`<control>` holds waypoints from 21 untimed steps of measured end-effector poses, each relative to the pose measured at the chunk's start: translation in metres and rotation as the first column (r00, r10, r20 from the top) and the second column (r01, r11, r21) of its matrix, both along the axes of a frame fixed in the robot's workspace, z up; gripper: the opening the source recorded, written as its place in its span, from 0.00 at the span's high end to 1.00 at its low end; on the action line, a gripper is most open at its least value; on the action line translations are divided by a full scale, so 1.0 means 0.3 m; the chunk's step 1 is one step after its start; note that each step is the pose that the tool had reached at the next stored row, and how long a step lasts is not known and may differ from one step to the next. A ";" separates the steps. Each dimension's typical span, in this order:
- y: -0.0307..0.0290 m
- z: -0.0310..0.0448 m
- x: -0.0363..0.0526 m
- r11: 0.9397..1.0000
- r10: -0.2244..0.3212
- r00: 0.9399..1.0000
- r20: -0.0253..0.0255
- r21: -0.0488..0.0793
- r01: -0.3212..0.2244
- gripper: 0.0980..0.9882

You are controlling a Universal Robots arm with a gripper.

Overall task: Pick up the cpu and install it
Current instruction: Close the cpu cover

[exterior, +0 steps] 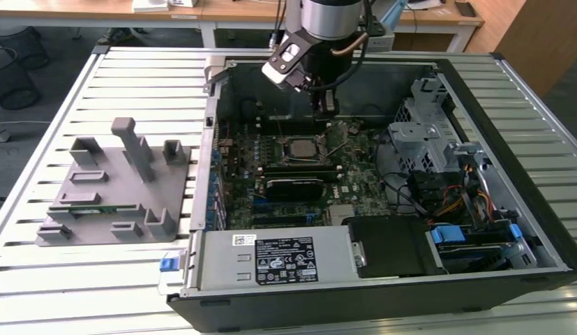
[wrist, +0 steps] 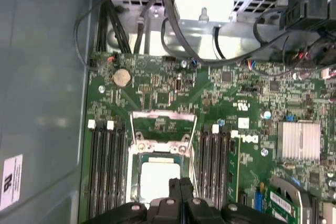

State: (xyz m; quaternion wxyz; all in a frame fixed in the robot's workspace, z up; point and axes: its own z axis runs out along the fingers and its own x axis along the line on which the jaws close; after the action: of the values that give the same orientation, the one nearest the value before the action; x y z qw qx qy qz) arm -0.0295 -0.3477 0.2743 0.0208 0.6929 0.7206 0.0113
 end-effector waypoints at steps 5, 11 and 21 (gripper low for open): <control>0.000 0.000 0.040 1.000 0.000 1.000 -0.001 0.000 0.000 0.99; 0.000 0.000 0.077 1.000 0.000 1.000 -0.001 0.000 0.000 0.99; 0.006 -0.007 0.121 1.000 0.000 1.000 -0.005 0.000 0.000 0.99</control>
State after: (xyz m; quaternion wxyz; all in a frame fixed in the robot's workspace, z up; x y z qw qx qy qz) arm 0.0070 -0.3461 0.2722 0.0193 0.6929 0.7207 0.0097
